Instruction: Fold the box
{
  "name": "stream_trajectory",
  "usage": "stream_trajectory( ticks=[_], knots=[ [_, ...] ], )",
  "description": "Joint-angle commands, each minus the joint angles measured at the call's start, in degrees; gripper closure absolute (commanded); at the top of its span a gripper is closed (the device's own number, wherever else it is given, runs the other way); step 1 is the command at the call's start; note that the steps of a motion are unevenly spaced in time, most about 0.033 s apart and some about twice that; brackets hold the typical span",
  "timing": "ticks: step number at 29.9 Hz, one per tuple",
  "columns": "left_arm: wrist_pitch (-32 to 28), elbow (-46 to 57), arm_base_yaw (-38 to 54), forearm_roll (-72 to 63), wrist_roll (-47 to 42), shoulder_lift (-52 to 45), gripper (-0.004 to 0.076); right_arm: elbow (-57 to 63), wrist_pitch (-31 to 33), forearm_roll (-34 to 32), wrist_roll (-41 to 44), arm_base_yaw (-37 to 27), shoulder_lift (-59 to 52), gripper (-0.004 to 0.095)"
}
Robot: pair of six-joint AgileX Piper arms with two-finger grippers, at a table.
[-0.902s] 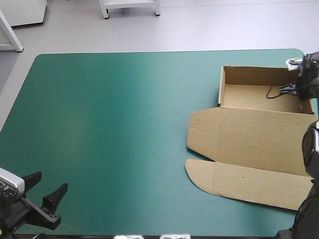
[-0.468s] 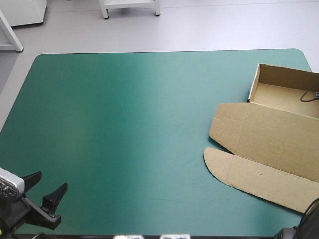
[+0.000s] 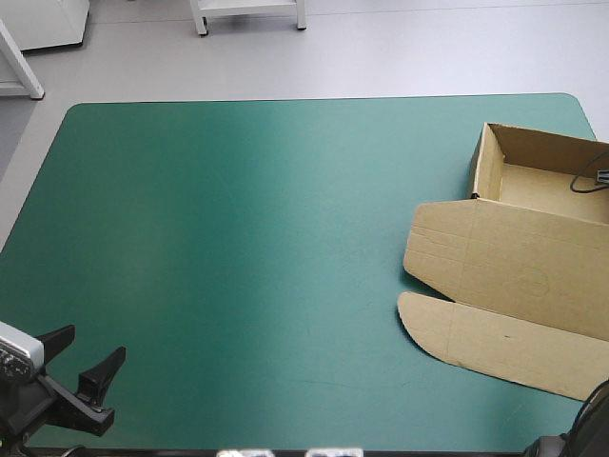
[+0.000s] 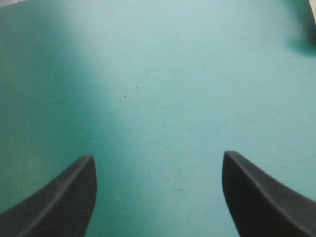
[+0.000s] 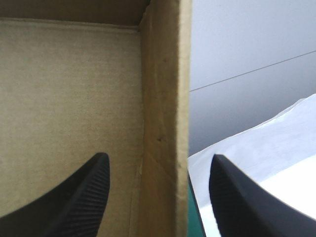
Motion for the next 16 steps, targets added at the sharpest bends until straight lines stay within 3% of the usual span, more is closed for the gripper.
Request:
stream_trajectory(
  ticks=[1,6,13,16],
  knots=[
    [-6.2,-1.2,-0.4,3.4,0.0,0.8,0.0213,-1.7,-1.2,1.5,0.2,-0.1,-8.5,0.0372],
    [-10.2,-1.2,-0.4,6.1,0.3,0.8,0.0213,-1.5,1.2,13.4,-3.5,-0.1,-16.8,0.0375],
    [-10.4,-1.1,-0.4,7.8,-0.4,0.8,0.0213,3.2,3.2,33.6,-10.6,3.0,-31.6,0.0406],
    [-10.5,0.0,-0.4,8.1,-2.0,0.8,0.0213,9.5,1.2,35.3,-11.7,8.1,-38.9,0.0452]
  ],
)
